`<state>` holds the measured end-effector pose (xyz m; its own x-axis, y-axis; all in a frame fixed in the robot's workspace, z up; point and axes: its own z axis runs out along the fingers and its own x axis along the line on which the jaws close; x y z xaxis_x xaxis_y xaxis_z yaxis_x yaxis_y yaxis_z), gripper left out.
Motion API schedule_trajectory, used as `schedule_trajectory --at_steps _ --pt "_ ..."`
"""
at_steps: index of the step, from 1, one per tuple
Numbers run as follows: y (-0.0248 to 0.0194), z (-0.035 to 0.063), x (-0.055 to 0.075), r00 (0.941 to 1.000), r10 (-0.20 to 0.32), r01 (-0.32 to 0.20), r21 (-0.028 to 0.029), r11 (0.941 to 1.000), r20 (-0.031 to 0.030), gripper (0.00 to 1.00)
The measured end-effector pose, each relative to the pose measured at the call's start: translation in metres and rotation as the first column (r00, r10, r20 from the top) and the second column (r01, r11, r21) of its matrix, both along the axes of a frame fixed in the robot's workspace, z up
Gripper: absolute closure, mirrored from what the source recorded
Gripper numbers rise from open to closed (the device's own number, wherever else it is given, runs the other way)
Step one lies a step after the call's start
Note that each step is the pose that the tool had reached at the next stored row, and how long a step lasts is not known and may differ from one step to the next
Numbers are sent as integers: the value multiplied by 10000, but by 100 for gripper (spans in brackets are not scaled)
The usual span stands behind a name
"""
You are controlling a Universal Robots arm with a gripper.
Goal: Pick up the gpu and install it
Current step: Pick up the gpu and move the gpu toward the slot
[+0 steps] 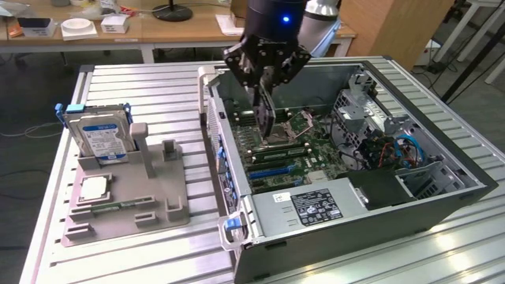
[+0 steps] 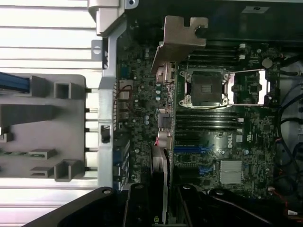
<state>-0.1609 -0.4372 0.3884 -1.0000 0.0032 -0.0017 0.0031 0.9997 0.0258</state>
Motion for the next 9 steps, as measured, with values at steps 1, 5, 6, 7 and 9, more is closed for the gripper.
schedule_trajectory --at_steps 1,5,6,7,9 --pt "2 -9 44 10000 0 0 -1 10000 0 73" --pt "9 -44 228 10000 8 -8 0 10000 0 73" --pt "11 -52 273 10000 11 -11 0 10000 0 73" --pt "12 -60 318 10000 14 -14 0 10000 0 73" --pt "17 -77 408 10000 17 -17 1 10000 1 73"
